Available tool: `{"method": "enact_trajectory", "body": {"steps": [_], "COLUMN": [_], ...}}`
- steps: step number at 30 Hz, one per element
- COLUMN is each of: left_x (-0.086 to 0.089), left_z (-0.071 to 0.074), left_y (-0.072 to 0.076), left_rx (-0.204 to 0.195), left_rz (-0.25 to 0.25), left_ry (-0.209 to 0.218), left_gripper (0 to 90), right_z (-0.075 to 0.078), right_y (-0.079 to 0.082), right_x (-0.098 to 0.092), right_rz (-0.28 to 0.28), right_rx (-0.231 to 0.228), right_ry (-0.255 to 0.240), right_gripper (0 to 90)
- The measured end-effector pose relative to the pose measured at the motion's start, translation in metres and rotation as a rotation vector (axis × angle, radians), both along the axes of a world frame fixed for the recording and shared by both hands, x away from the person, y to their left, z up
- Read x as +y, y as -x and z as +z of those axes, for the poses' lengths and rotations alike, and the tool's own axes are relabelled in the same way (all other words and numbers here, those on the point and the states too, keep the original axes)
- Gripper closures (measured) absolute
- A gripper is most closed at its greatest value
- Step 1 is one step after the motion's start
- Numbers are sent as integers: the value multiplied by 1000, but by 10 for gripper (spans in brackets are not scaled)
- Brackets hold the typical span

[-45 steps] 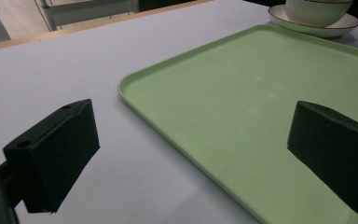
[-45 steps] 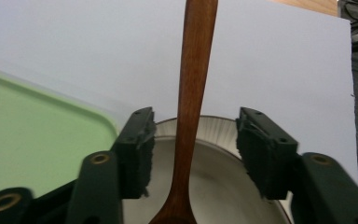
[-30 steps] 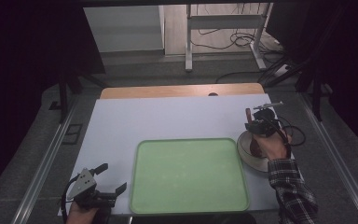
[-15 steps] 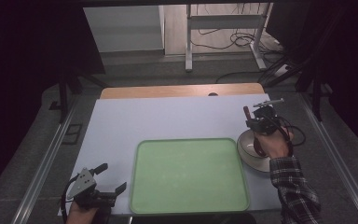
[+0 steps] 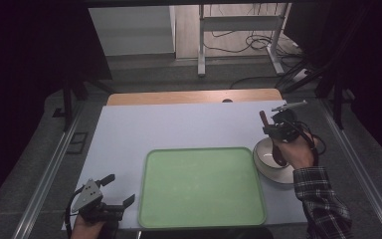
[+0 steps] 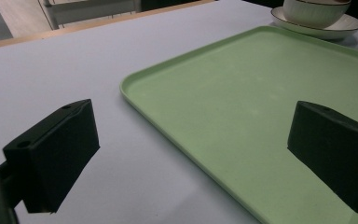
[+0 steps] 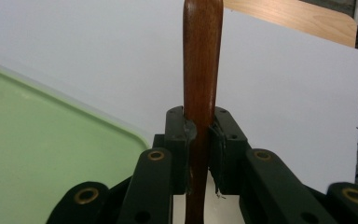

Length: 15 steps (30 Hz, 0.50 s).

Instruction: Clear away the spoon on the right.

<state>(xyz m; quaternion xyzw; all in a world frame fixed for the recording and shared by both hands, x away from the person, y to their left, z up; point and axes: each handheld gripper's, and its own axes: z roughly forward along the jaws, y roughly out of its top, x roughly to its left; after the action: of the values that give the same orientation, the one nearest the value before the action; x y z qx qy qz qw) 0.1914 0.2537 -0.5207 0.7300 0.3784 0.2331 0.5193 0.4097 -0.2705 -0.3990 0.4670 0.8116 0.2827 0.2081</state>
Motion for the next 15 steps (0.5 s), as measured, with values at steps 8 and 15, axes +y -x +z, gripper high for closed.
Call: {"method": "enact_trajectory", "body": {"steps": [8, 15], "left_x": [0, -1], "left_z": [0, 0], "left_y": [0, 0], "left_rx": [0, 0], "left_rz": [0, 0], "left_ry": [-3, -7], "left_gripper": [15, 15], "right_z": [14, 20], "right_y": [11, 22], "right_x": [2, 3], "right_rz": [28, 49], "right_rx": [6, 28], "right_ry": [3, 12], "right_gripper": [781, 781]}}
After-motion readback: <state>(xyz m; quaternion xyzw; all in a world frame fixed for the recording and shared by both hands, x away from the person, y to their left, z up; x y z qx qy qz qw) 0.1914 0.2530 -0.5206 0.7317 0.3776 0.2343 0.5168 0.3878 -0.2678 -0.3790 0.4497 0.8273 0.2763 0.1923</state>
